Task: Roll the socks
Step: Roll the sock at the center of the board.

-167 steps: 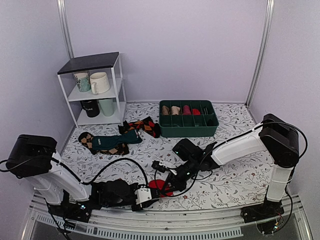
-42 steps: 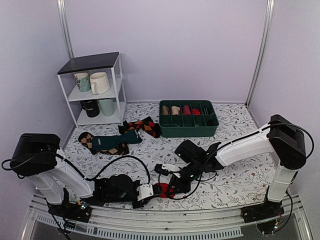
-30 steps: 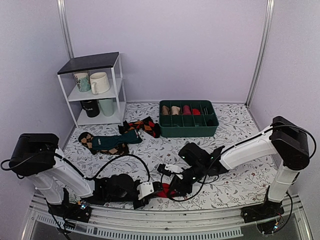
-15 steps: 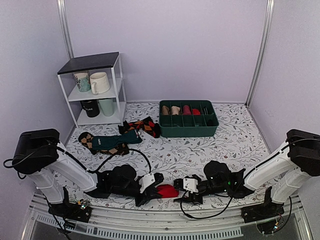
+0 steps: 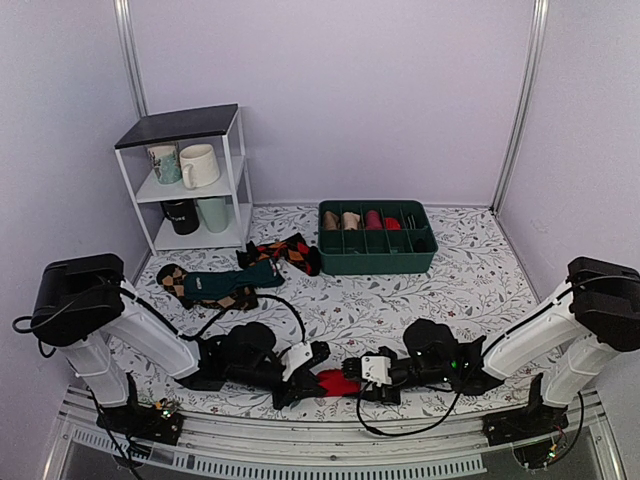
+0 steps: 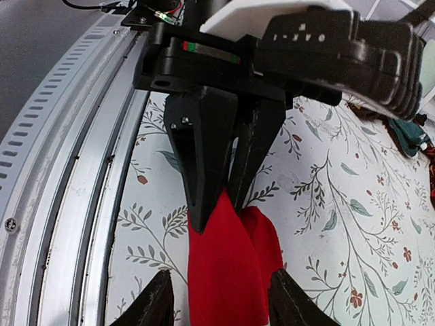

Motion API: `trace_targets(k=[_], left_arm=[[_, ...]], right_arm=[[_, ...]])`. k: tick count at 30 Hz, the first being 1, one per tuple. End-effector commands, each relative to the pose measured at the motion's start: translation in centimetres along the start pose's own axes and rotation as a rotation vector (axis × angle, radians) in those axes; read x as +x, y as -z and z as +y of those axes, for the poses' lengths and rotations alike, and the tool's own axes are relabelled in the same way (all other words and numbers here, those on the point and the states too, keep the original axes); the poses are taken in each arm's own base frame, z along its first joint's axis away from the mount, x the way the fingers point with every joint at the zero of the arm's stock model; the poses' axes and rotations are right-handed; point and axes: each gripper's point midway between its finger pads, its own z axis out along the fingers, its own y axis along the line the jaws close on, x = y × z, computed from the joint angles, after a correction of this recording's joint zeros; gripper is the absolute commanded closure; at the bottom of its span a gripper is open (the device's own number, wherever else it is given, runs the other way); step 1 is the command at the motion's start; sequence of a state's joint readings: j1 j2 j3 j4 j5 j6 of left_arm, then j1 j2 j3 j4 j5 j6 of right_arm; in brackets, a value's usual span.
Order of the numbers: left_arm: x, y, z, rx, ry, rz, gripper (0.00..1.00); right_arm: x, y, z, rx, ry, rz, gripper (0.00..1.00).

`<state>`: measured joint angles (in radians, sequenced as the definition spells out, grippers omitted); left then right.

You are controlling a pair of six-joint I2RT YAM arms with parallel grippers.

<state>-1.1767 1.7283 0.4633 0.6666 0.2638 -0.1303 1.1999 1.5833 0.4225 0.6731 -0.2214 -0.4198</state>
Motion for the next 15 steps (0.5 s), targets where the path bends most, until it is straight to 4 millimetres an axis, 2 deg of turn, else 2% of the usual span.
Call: trace_targets(k=[1, 8, 15], left_arm=[[7.4, 0.5, 0.3, -0.003, 0.093, 0.254, 1.00], [7.5, 0.4, 0.4, 0.000, 0.094, 0.258, 1.00], [7.3, 0.2, 0.4, 0.003, 0.091, 0.256, 1.00]], right_arm=[[1.3, -1.2, 0.6, -0.028, -0.066, 0.062, 0.54], [3.1, -1.3, 1.6, -0.049, -0.161, 0.121, 0.57], [4.4, -1.7, 2.1, -0.057, -0.233, 0.184, 0.70]])
